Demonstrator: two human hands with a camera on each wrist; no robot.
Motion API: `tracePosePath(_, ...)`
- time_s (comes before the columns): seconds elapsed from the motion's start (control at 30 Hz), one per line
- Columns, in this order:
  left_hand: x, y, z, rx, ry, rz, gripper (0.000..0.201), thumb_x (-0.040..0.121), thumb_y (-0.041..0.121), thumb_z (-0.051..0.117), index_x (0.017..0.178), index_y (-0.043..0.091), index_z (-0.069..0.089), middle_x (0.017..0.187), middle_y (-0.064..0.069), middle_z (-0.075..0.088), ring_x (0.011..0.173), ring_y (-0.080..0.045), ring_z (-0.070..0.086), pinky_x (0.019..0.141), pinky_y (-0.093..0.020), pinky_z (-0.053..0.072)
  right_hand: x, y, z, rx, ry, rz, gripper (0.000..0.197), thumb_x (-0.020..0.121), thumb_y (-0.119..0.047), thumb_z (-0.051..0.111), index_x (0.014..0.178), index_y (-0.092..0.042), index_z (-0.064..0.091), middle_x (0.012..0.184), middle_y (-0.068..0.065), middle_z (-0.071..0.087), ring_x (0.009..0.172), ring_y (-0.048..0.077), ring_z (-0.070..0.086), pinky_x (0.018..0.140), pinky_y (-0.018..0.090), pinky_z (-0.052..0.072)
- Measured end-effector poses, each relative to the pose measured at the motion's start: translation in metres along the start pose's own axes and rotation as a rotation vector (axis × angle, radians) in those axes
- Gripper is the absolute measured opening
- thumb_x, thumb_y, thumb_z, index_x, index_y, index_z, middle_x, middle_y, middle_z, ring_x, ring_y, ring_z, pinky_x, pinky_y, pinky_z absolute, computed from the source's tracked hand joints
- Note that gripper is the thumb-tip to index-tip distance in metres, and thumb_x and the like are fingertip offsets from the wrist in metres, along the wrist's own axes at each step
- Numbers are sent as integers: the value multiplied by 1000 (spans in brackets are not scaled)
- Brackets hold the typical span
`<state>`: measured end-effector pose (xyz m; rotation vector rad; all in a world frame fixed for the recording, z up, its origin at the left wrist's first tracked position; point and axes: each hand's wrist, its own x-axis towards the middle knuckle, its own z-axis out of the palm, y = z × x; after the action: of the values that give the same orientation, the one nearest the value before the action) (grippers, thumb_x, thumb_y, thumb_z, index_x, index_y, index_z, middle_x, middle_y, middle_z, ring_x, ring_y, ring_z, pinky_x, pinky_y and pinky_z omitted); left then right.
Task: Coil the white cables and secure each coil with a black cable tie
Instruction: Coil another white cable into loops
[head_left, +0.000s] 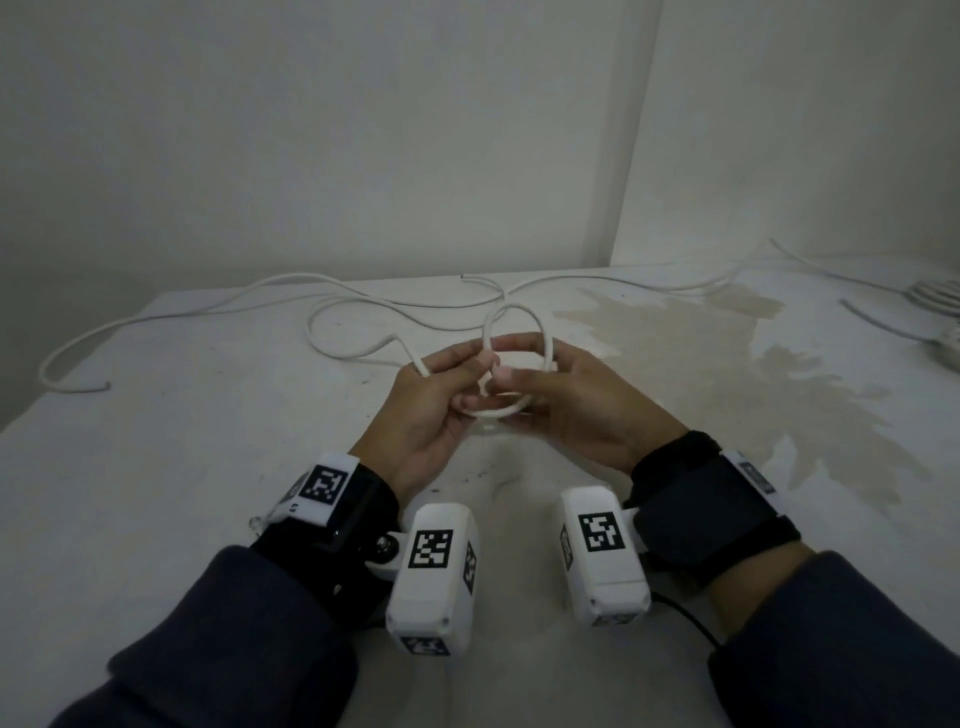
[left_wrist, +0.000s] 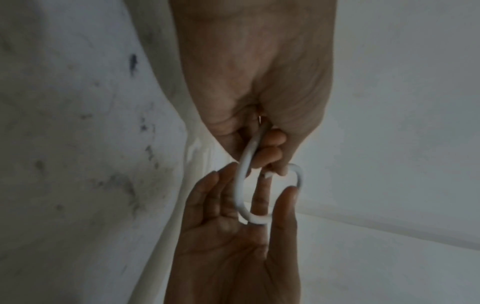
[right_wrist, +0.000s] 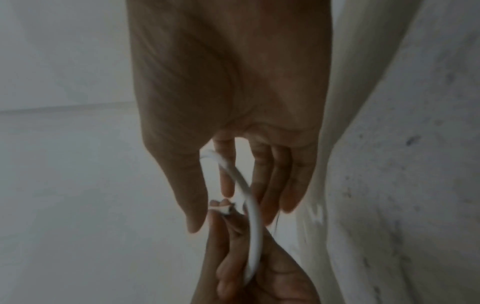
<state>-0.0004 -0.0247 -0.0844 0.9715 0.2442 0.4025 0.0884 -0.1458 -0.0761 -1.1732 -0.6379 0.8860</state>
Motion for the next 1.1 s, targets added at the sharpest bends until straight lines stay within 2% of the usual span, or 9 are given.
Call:
tracePosePath(0.07, 1, -1, -1, -20, 6, -11, 28, 90, 1, 54, 115, -10, 58, 72, -6, 64, 54, -6, 56, 49, -11, 47, -2, -1, 4, -70, -20, -23, 24, 81, -2, 67, 102, -12, 62, 87, 16, 72, 83, 25, 71, 87, 39, 55)
tracePosePath(0.13, 3, -3, -3, -27, 15, -31, 32, 90, 1, 54, 121, -10, 55, 77, -7, 62, 51, -4, 50, 47, -11, 45, -2, -1, 5, -91, 29, -60, 16, 86, 3, 62, 95, -11, 63, 79, 13, 73, 74, 20, 72, 75, 31, 58)
tracePosePath(0.23, 4, -4, -3, -8, 10, -68, 19, 92, 1, 54, 110, -2, 59, 95, -14, 64, 48, -2, 48, 48, -11, 46, -1, -1, 3, -128, 73, -87, 11, 86, 4, 62, 86, -6, 64, 72, 10, 72, 66, 16, 71, 64, 24, 56)
tracePosePath(0.37, 2, -3, -3, 71, -15, -66, 5, 90, 5, 57, 91, 5, 62, 75, -5, 61, 49, -5, 46, 47, -13, 44, 2, 1, 0, -254, 136, -94, 16, 82, 5, 67, 77, -10, 63, 62, 1, 68, 62, 14, 65, 67, 25, 54)
tracePosePath(0.53, 2, 0, -4, 210, 127, 61, 12, 85, 10, 66, 74, 12, 62, 58, 3, 48, 44, -7, 33, 40, -16, 31, 0, 2, 4, -391, -20, 74, 22, 83, 10, 62, 87, -11, 56, 64, 2, 55, 64, 14, 54, 66, 25, 47)
tracePosePath(0.67, 1, 1, -2, 165, 119, 20, 22, 93, 11, 57, 70, 10, 55, 51, 4, 47, 41, -6, 39, 44, -17, 35, 0, -3, 0, -463, 51, 18, 26, 80, 8, 67, 89, -14, 57, 74, 8, 59, 72, 20, 55, 67, 28, 45)
tracePosePath(0.9, 1, -1, 4, 69, 16, -99, 20, 94, 8, 53, 74, 10, 55, 68, -3, 58, 62, -9, 56, 59, -17, 52, 6, -5, -18, 38, 397, -100, 26, 85, -2, 67, 107, -13, 60, 74, 1, 68, 74, 12, 61, 68, 23, 48)
tracePosePath(1.0, -3, 0, 6, 122, -59, -57, 13, 92, 3, 55, 81, 9, 58, 76, -1, 66, 70, -5, 64, 65, -14, 54, 10, 1, -11, 308, 341, -48, 9, 88, -11, 64, 95, -10, 69, 81, 3, 70, 76, 13, 63, 70, 22, 52)
tracePosePath(1.1, -6, -1, 5, 152, -110, -26, 16, 90, -2, 55, 97, 7, 66, 89, -1, 73, 84, -7, 68, 73, -16, 56, 10, 2, -5, 342, 267, 53, 18, 91, -27, 61, 91, -12, 71, 79, -1, 70, 70, 10, 65, 74, 25, 51)
